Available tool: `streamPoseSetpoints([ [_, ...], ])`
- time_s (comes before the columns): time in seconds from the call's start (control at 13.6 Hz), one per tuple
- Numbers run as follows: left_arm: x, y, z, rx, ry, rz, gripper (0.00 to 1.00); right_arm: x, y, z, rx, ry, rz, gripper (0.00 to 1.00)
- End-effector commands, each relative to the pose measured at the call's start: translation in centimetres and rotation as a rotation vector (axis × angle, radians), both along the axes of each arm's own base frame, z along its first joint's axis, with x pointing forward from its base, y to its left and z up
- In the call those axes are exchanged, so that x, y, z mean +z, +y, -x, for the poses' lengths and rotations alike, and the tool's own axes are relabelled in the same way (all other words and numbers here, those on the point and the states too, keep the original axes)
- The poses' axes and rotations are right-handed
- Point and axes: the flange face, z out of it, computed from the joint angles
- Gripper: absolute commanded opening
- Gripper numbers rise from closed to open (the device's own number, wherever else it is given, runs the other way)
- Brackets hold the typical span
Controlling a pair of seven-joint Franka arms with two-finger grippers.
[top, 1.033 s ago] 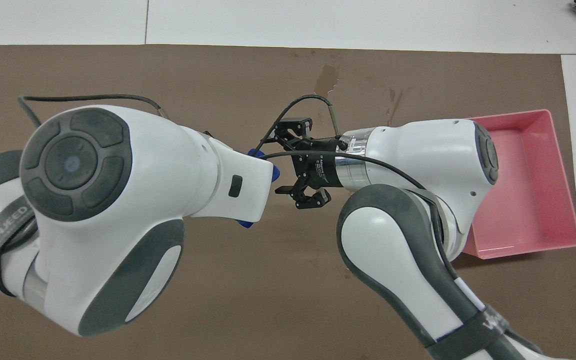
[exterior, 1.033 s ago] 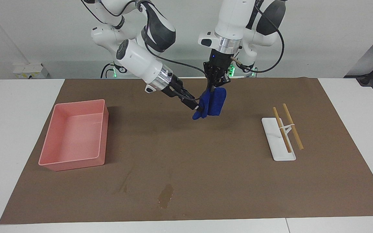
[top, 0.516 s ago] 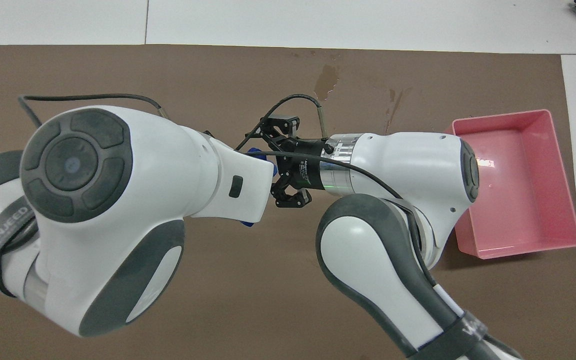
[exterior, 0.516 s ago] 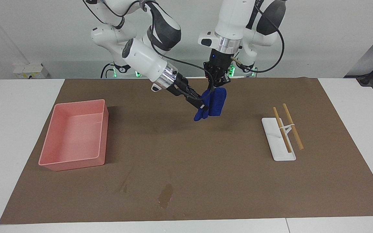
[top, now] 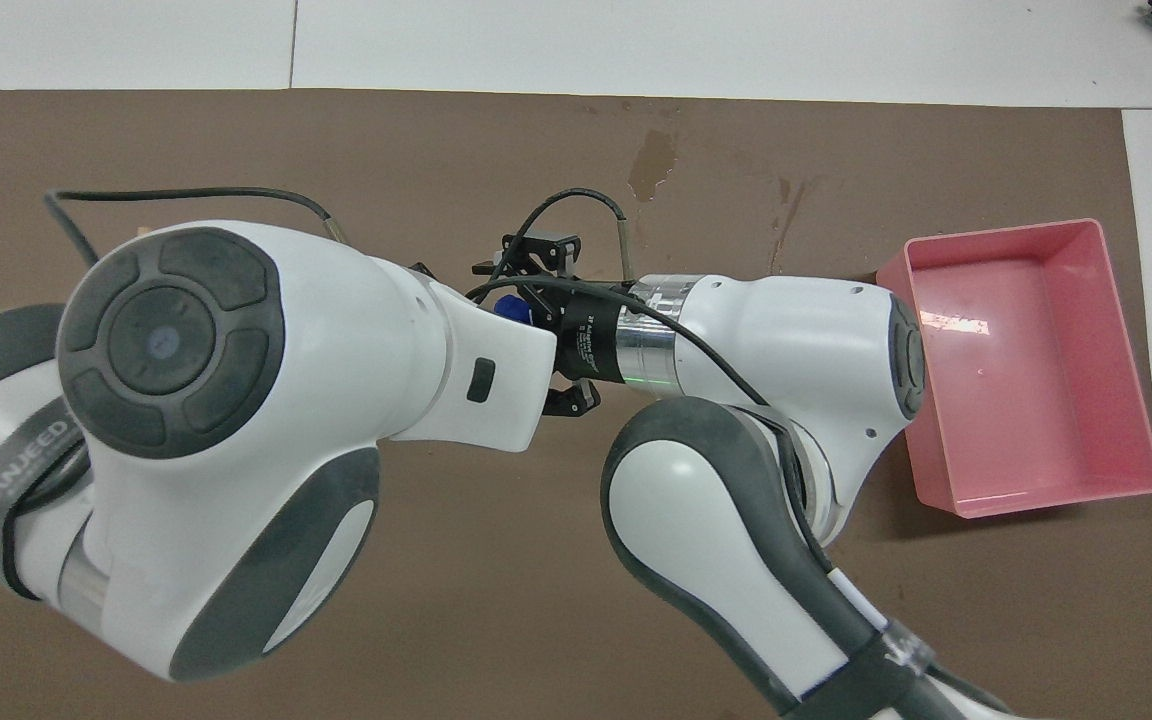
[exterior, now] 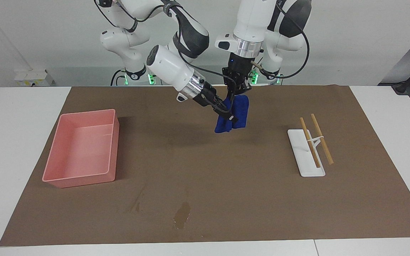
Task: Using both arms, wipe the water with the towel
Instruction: 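Release the towel from the left gripper while the right gripper carries it away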
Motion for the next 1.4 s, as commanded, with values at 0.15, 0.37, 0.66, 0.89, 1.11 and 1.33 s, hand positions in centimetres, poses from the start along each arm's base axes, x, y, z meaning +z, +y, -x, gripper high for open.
streamPoseSetpoints([
  [0.15, 0.9, -0.4, -0.3, -0.01, -0.037, 0.007, 0.0, -0.2, -0.1, -0.3, 0.019, -0.027, 0.0, 0.0],
  [0.37, 0.8, -0.4, -0.3, 0.003, -0.031, 0.018, 0.0, -0.2, -0.2, -0.3, 0.02, -0.025, 0.0, 0.0],
  [0.66, 1.1, 0.1, 0.6, -0.007, -0.025, 0.0, 0.17, -0.2, -0.2, -0.2, 0.026, -0.025, 0.002, 0.0],
  [0.89, 0.8, 0.2, 0.8, 0.003, -0.018, -0.004, 0.42, -0.9, -0.4, 0.3, 0.107, -0.022, 0.061, 0.0],
  [1.11, 0.5, 0.6, 1.3, 0.026, 0.02, -0.026, 1.0, -1.2, -0.7, 0.5, 0.175, -0.02, 0.113, 0.0],
  [1.33, -0.5, 2.1, 1.0, 0.052, 0.038, -0.041, 1.0, -2.1, -3.5, 0.9, 0.49, -0.075, 0.322, 0.0],
])
